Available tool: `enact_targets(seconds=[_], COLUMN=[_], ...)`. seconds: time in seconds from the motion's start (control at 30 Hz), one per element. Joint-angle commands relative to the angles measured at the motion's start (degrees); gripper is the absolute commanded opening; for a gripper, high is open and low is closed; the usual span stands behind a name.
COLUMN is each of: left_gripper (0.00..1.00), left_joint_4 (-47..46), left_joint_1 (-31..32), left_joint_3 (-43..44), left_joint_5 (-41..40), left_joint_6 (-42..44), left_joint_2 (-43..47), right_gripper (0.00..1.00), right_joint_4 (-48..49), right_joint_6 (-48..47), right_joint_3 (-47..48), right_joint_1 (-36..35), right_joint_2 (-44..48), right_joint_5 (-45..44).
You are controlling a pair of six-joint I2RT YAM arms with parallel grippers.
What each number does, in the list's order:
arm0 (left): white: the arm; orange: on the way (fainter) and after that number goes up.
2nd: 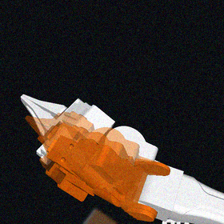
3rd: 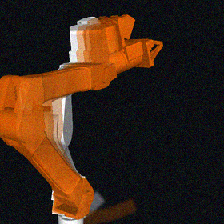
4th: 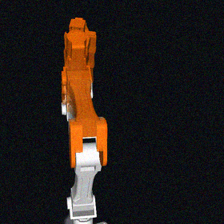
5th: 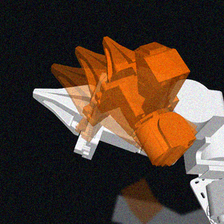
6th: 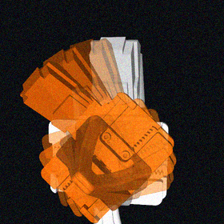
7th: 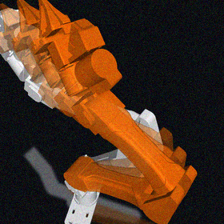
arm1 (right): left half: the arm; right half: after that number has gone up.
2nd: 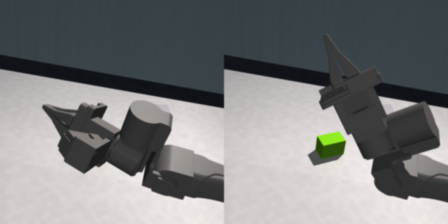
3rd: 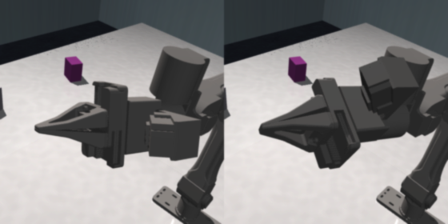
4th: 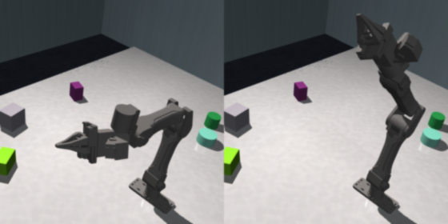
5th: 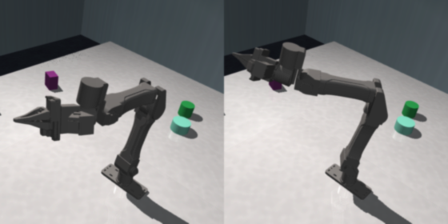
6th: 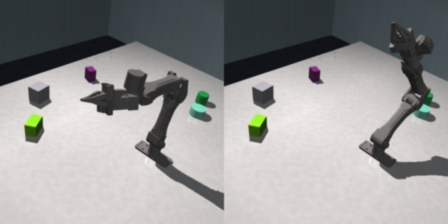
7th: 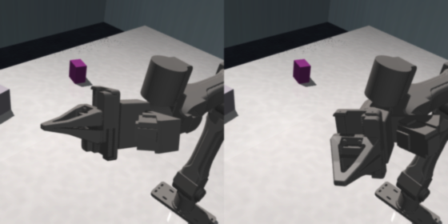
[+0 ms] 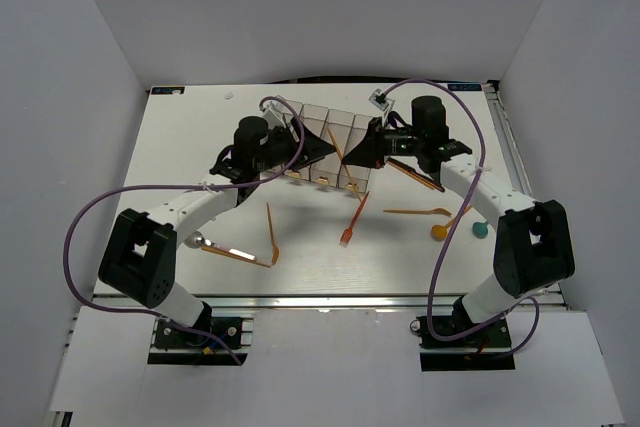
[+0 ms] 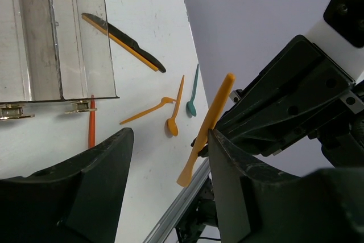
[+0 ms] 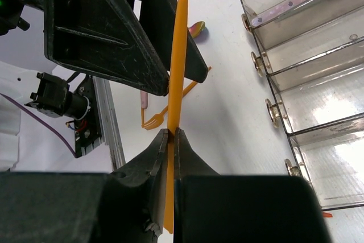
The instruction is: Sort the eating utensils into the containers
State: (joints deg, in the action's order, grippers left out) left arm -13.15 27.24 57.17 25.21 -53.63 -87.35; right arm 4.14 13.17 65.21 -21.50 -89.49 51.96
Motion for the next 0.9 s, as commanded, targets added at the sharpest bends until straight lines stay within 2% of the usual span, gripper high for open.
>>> enact_targets(seconds=[0.0,0.47,0.7,0.87], left_gripper=[0.65,0.62,0.62,0.58], left_joint_4=[-0.74,-0.65,-0.65,-0.65], left_joint_1=[0.62,0.97,1.14,1.41], left_joint_3=[2.07,-0.13,0.49,2.24], left_joint_5=[-0.96,-0.08,0.8,0.98], left_joint_6=[-0.25,1.07,1.07,0.98], left_joint_2=[-0.01,3.68,3.15,1.13], right_gripper=[0.0,0.0,0.0,0.0], right_joint_4=[2.98,3.59,4.47,5.17], right_joint_6=[0.98,1.33,2.03,2.56], right_joint_3=[-0.87,-1.49,-1.93,-2.19], right_joint_1=[-0.83,-0.74,-0.48,-0.56], right_joint_2=[2.31,1.69,2.22,2.66], right_joint_5=[2.61,1.12,1.82,2.96])
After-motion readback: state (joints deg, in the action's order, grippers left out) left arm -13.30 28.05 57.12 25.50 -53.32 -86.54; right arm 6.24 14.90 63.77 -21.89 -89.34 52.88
